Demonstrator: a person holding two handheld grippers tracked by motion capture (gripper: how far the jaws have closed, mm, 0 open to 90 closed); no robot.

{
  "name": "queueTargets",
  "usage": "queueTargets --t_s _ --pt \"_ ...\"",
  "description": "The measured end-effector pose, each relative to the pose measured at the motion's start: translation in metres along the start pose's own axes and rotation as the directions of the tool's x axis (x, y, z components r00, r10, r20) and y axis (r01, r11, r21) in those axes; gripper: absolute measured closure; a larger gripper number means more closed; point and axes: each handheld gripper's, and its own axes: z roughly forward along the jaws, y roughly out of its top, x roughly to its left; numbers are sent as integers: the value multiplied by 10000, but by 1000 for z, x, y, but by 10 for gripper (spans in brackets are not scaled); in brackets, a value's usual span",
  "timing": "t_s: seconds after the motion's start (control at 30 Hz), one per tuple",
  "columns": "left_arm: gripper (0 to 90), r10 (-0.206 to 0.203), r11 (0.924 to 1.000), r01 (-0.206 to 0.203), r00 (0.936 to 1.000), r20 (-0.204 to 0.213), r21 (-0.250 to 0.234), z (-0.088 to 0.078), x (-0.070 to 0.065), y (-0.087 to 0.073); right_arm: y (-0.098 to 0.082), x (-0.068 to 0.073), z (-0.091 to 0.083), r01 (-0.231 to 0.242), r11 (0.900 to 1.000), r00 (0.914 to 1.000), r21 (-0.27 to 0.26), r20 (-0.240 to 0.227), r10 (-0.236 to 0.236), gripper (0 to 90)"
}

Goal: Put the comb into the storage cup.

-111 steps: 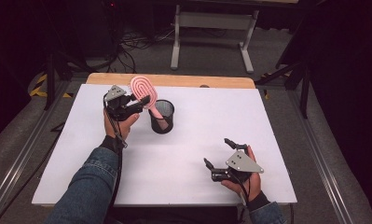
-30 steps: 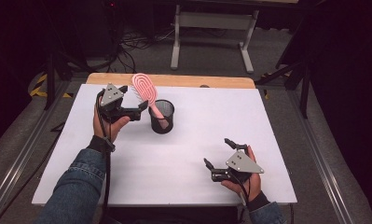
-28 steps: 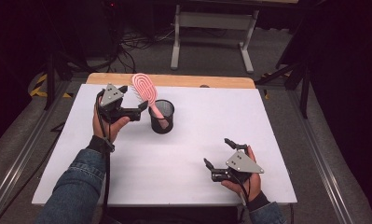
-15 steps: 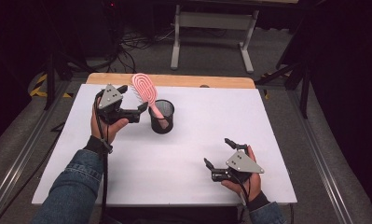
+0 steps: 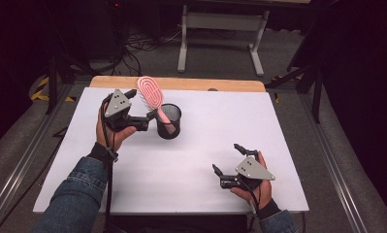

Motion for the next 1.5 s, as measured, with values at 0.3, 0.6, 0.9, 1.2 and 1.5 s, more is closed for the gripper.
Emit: queueTargets --t_s 0.3,0.6,0.9,1.2,1.5 --pt "72 239 9997 -238 9996 149 -64 -3 -7 -1 0 0 0 6 10000 10000 7 11 -6 62" --pt "71 454 9990 -453 9986 285 -40 -7 -13 -4 1 0 -1 62 9999 9999 -93 96 -61 65" --pt "72 616 9981 -614 9973 404 -61 -10 -18 -6 1 0 -1 64 9999 9999 -87 93 -64 64" --pt "71 832 9965 -828 9950 554 -90 -13 -26 -7 1 0 -1 83 9999 9999 -84 106 -82 64" --pt "69 1063 9943 -1060 9919 701 -79 -16 -33 -7 1 0 -1 97 9999 9999 -72 107 -97 64"
